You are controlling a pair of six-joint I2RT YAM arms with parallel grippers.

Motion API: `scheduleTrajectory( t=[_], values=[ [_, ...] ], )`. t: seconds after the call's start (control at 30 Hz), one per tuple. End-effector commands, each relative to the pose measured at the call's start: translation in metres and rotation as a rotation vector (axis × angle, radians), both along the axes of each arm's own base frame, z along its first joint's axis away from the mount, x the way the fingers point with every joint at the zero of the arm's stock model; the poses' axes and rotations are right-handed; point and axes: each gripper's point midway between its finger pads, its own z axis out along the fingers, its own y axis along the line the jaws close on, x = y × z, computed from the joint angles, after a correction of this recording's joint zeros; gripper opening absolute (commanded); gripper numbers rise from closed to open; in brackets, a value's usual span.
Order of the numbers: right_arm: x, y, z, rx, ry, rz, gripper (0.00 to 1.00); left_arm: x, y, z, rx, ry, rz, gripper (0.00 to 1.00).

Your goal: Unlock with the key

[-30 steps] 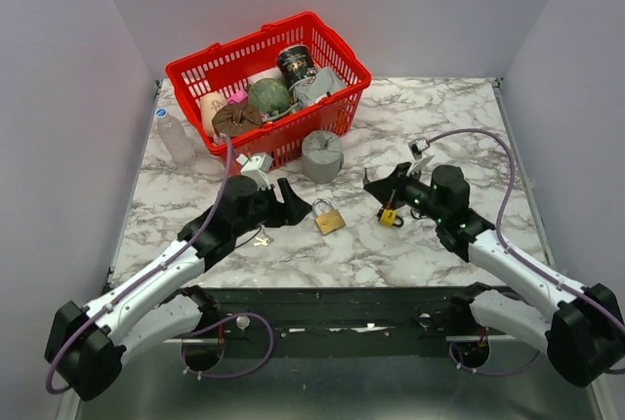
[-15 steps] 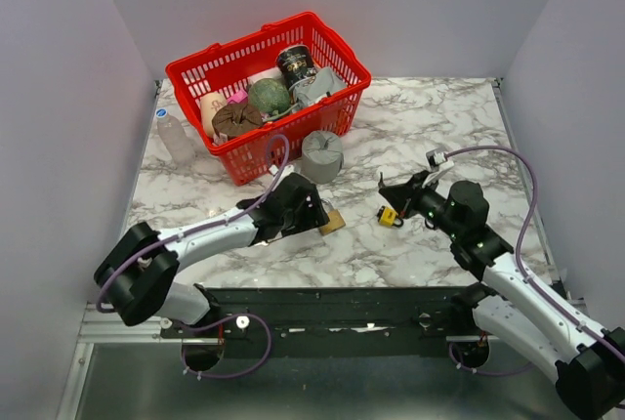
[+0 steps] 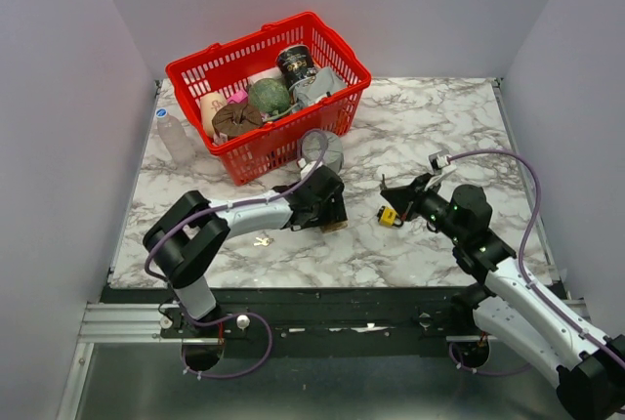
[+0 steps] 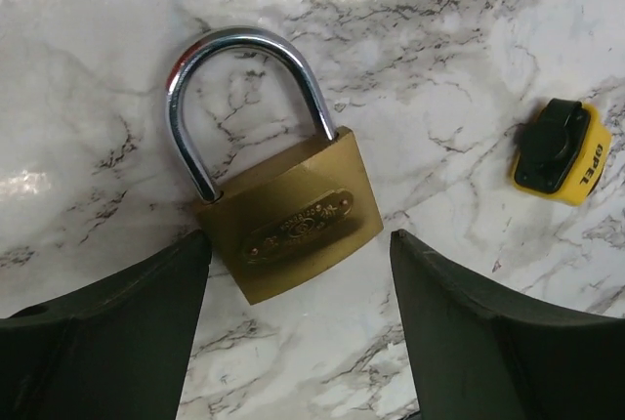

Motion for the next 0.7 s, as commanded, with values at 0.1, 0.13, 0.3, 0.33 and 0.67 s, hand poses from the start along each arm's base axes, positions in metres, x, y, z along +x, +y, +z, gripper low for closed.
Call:
scheduleTrajectory(
  t=[0.1, 0.13, 0.3, 0.33, 0.67],
  values=[
    [0.002, -0.005, -0.012, -0.026, 0.021, -0.02, 0.01, 0.023, -0.008, -0.004, 0.146, -0.071, -0.072, 0.82],
    [0.002, -0.005, -0.012, -0.023, 0.019, -0.02, 0.01, 0.024, -0.009, -0.004, 0.159, -0.072, -0.079, 0.82],
    [0.001, -0.005, -0.014, -0.022, 0.028, -0.021, 0.01, 0.015, 0.001, -0.013, 0.278, -0.062, -0.125, 0.83],
    [0.001, -0.005, -0.014, -0.022, 0.028, -0.021, 0.01, 0.012, 0.001, -0.014, 0.307, -0.073, -0.143, 0.83],
    [0.002, -0.003, -0.017, -0.019, 0.042, -0.015, 0.01, 0.004, -0.006, -0.021, 0.448, -0.084, -0.238, 0.84]
  ],
)
